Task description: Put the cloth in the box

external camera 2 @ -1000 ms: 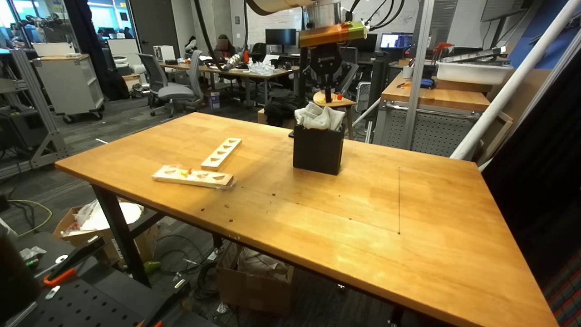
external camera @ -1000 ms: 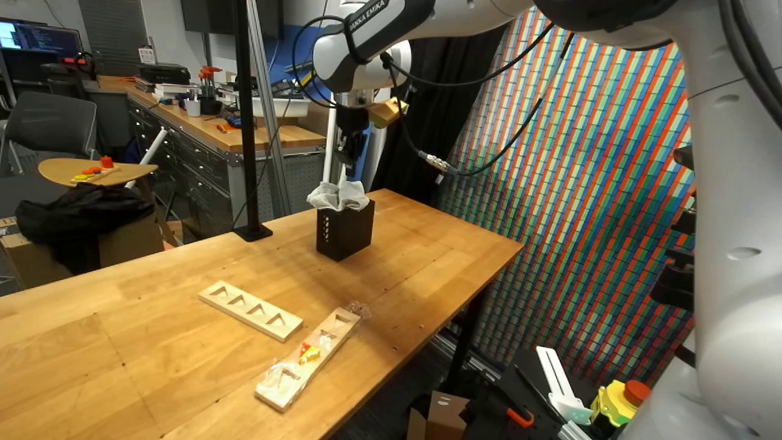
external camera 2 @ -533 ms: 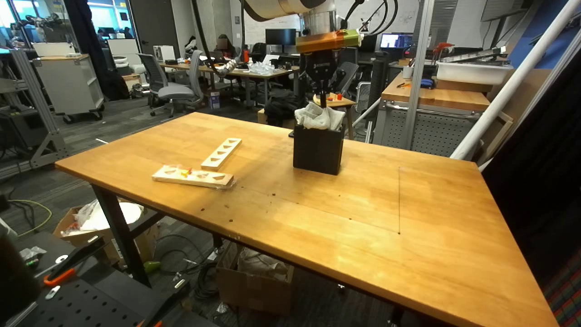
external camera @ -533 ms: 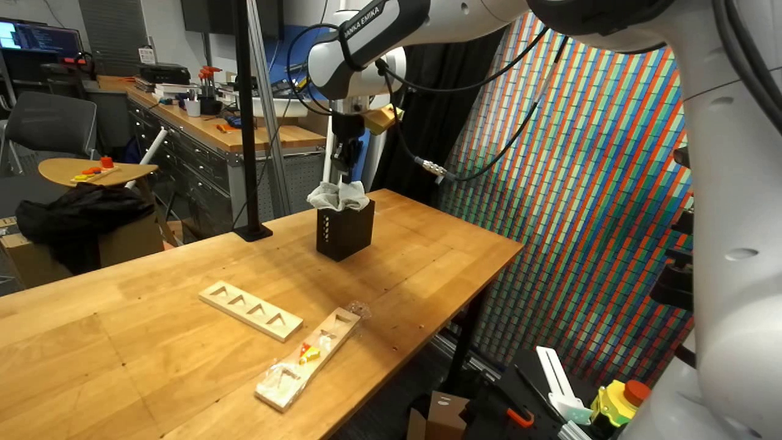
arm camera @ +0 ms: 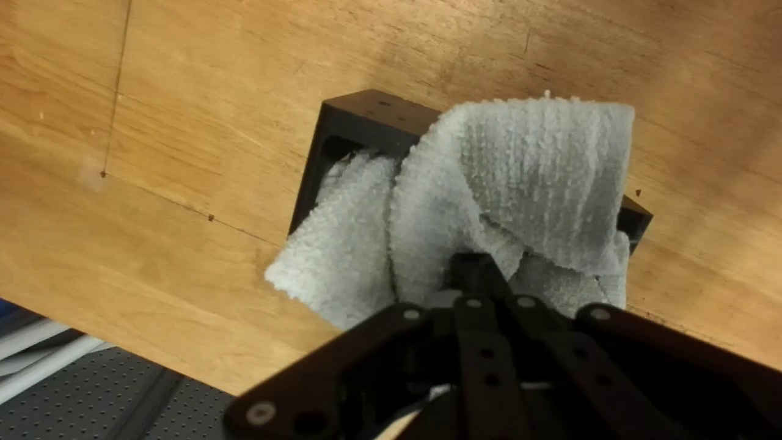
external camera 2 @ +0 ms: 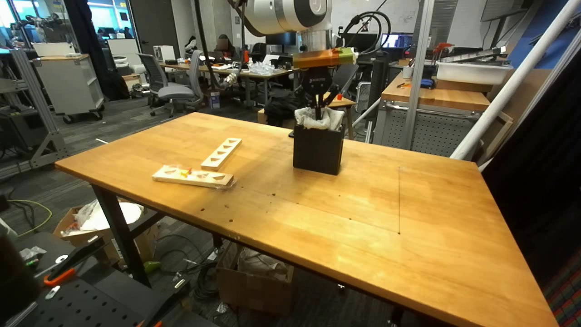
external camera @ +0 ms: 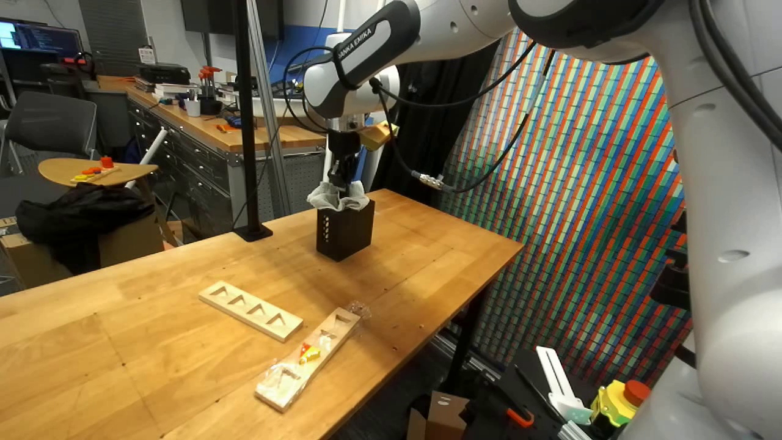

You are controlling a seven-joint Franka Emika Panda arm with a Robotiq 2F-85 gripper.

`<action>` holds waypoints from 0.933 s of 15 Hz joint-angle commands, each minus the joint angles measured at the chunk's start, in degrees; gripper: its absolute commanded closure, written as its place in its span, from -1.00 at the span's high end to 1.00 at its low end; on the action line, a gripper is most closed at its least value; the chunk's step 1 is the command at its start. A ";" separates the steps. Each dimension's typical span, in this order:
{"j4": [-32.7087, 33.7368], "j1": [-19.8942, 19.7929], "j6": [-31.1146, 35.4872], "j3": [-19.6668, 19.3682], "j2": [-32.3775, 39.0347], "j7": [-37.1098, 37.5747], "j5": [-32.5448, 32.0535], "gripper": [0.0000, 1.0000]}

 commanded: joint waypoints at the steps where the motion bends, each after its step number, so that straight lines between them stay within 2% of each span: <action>1: 0.08 -0.49 2.04 0.85 1.06 -0.67 1.28 -0.97; 8: 0.30 -1.16 2.05 1.42 3.18 -0.64 2.59 -0.97; 14: -0.42 -2.35 -1.00 1.72 2.92 1.39 8.06 -0.97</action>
